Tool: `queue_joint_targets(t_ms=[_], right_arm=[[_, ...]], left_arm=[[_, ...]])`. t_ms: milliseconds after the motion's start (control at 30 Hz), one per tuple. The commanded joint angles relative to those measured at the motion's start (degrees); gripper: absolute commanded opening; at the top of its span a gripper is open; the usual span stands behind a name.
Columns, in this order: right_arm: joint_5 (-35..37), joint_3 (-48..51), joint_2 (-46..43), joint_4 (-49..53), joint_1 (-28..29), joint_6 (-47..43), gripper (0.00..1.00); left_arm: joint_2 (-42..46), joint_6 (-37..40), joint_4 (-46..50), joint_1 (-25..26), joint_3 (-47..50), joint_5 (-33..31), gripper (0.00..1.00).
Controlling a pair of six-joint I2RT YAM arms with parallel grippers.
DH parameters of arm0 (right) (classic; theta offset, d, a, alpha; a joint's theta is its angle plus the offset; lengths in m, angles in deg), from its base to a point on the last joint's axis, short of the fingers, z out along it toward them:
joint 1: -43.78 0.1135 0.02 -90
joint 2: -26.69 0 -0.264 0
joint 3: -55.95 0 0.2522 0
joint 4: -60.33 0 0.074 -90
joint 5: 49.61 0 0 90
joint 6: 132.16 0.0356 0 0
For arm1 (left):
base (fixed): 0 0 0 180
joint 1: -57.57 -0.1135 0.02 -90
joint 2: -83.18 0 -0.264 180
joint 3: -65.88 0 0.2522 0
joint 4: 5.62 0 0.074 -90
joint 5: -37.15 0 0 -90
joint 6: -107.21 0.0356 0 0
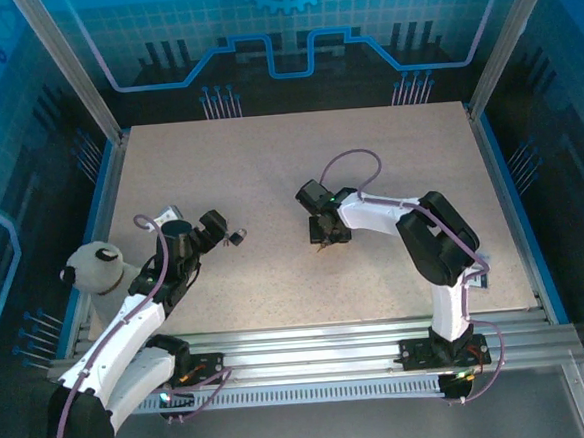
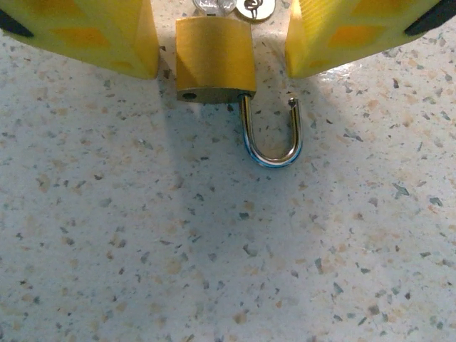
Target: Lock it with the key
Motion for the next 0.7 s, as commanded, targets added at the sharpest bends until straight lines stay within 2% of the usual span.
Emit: queue_joint_targets(t_ms=[0,100,367,467,667], right_arm=[[1.68,-1.47,1.35,1.85,0.73,-0.92,0.49],[1.85,-1.60,1.74,1.78,0.71,-1.06,0.41],[2.72,-1.92,2.93,2.27,0.68,-1.42,0.41],[2.68,-1.75,3.10,2.18,0.66,-1.50,0.35],[2.58,-1.47,3.45,1.83,0.60,-1.58,0.32]], left_arm=[[-0.13,-0.08,-1.02,0.44,1.03,0.84,0.99],[-0.19,-0.01,-1.09,0.44,1.09,0.83,0.99],[-0.14,0.00,-0.98,0.44,1.05,0.83,0.99],[-0.18,0.10,-0.91,0.44,1.05,0.95,0.99],[-0.22,0.14,-0.96,0.46,1.06,0.89,0.99]])
